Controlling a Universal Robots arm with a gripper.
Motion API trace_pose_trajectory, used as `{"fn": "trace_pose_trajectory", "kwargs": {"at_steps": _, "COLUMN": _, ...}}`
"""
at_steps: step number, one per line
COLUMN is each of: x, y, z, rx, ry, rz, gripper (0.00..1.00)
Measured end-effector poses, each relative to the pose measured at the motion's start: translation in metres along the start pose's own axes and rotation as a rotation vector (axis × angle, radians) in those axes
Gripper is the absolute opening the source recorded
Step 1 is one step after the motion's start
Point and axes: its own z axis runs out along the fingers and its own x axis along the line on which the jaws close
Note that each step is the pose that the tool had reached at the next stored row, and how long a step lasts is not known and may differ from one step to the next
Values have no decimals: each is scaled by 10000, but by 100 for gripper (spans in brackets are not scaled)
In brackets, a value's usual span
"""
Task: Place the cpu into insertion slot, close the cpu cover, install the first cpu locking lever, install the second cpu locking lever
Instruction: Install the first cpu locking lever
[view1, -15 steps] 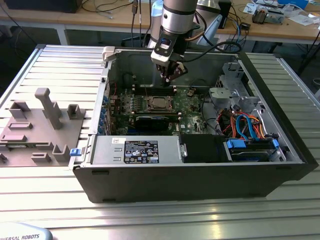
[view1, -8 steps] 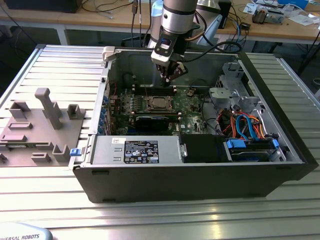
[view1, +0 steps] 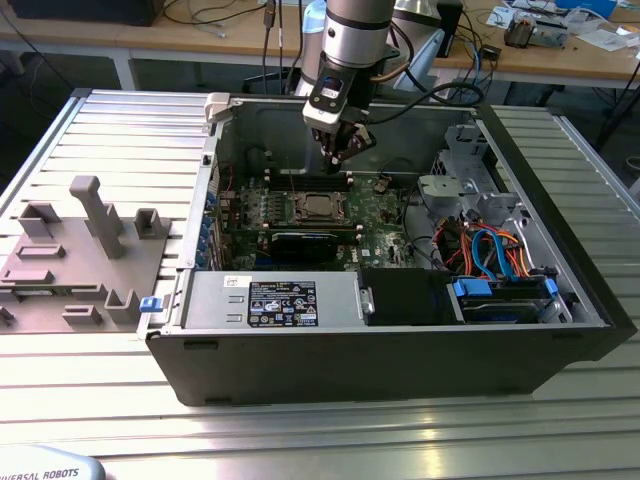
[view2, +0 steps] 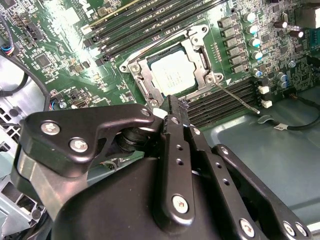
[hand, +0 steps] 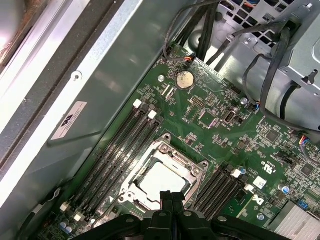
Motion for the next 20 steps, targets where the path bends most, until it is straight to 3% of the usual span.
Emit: {"fn": "trace_pose_trajectory", "kwargs": {"at_steps": 20, "x": 0, "y": 0, "z": 0, "rx": 4, "ry": -8, "rz": -197, "gripper": 11}}
